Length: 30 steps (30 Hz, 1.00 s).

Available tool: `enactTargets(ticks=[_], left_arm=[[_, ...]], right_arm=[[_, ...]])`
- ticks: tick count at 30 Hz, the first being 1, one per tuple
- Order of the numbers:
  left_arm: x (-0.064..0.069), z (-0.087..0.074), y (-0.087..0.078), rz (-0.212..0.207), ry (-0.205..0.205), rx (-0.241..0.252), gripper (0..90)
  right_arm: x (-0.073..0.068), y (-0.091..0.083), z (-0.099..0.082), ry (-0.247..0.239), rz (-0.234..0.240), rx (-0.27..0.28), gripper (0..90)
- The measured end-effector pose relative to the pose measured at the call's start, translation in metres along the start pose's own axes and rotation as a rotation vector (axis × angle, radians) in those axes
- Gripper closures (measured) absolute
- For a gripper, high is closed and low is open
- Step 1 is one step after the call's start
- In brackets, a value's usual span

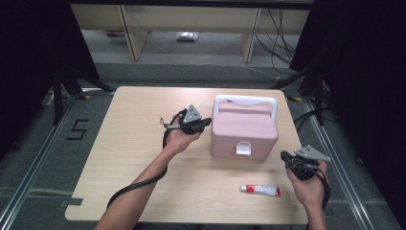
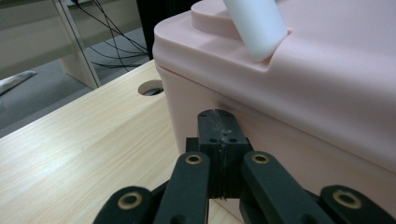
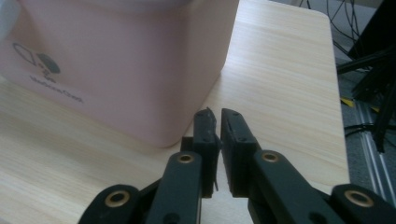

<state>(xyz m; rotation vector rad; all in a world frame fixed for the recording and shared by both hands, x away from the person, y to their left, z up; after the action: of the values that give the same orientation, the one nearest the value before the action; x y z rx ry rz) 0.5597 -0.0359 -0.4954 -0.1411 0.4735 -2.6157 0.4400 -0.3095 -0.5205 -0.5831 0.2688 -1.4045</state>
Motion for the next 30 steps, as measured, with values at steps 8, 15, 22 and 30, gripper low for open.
enactTargets(ticks=[8,15,22,30], left_arm=[[0.009,0.003,0.009,-0.015,0.013,-0.013,89.8],[0.019,0.007,0.019,-0.035,0.021,-0.015,89.7],[0.026,0.008,0.027,-0.044,0.025,-0.022,89.7],[0.041,0.006,0.034,-0.074,0.033,-0.034,89.4]], right_arm=[[0.017,0.007,0.002,0.007,-0.035,-0.016,90.0],[0.031,0.014,0.012,0.024,-0.049,-0.025,90.0],[0.046,0.023,0.019,0.011,-0.068,-0.022,90.0],[0.05,0.03,0.021,0.031,-0.079,-0.043,90.0]])
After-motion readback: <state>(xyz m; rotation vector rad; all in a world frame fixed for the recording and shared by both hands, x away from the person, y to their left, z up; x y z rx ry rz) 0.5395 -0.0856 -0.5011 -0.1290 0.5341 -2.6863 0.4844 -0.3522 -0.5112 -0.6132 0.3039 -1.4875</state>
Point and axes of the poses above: each handheld gripper's, and its own axes: y roughly forward along the jaws, z roughly out of its top, x roughly to its right, the point moved 10 cm from there along y, roughly forward along the jaws, and after that the axes turned 11 degrees about -z, right-handed, at the moved point
